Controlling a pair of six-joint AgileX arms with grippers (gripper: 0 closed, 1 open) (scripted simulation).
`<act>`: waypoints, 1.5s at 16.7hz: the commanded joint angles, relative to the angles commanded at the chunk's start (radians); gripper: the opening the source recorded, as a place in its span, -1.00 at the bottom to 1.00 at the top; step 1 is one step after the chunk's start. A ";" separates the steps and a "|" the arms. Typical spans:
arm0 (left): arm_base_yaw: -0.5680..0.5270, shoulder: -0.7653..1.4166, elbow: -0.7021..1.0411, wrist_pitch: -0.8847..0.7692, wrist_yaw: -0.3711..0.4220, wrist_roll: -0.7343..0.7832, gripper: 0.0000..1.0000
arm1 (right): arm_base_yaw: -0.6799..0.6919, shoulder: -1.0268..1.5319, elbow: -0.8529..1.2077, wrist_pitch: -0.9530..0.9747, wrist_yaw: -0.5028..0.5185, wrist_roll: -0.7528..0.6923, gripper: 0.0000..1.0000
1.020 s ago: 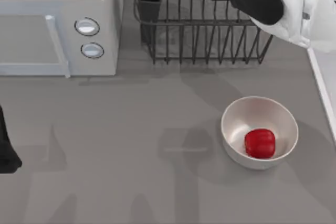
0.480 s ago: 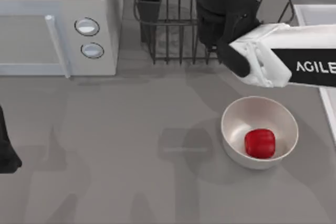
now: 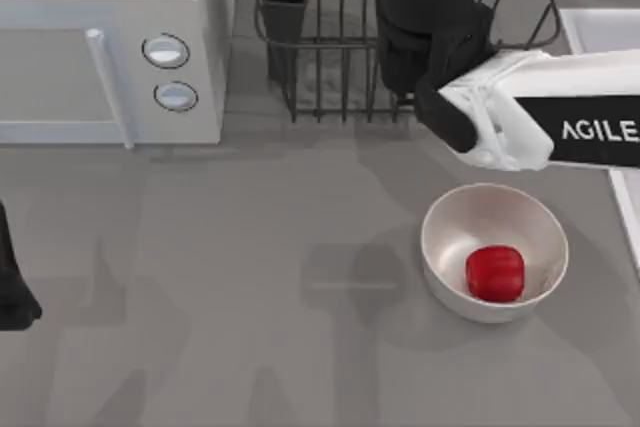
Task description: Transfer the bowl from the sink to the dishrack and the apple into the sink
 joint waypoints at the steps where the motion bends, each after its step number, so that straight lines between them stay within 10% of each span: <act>1: 0.000 0.000 0.000 0.000 0.000 0.000 1.00 | 0.000 0.000 0.000 0.000 0.000 0.000 -0.40; 10: 0.000 0.000 0.000 0.000 0.000 0.000 1.00 | 0.000 0.000 0.000 0.000 0.000 0.000 0.96; 25: 0.000 0.000 0.000 0.000 0.000 0.000 1.00 | -0.069 -0.151 -0.083 -0.074 -0.019 0.021 1.00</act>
